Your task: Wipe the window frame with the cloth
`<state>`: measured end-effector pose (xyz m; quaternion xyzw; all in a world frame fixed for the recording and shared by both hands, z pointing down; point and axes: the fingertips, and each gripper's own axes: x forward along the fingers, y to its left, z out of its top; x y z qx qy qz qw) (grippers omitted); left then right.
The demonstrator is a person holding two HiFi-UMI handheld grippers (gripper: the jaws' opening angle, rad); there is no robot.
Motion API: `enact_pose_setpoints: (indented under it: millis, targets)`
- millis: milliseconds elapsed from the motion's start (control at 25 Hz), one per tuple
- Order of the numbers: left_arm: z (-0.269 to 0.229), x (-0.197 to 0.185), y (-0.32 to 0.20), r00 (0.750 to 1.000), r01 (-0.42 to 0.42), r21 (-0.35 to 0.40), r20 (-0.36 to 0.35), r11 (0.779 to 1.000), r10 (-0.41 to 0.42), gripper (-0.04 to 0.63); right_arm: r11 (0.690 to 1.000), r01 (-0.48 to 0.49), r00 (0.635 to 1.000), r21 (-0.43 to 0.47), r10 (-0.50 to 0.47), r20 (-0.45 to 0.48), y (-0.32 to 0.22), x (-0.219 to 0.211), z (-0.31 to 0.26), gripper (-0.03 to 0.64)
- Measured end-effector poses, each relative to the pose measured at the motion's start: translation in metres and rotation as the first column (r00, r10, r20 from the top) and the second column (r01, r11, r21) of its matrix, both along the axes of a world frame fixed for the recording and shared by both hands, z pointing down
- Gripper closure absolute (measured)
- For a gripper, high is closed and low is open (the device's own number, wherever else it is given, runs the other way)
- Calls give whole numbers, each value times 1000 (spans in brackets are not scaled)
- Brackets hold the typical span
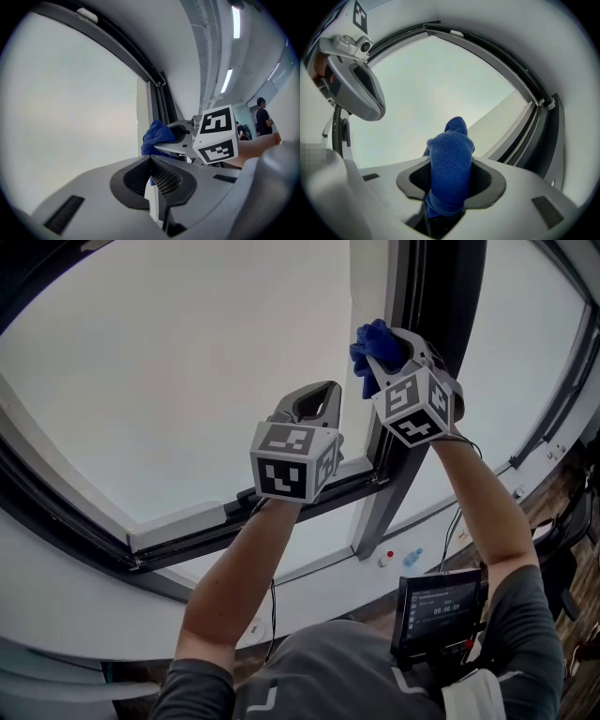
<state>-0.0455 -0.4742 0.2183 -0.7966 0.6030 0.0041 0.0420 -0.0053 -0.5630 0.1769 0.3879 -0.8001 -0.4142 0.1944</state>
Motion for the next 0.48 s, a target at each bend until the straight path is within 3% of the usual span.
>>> enact_pose_setpoints:
  millis: [480]
  targets:
    - [70, -14, -8, 999, 44, -90, -28, 995, -46, 588, 992, -18, 999, -122, 12, -51, -9, 1, 92, 443]
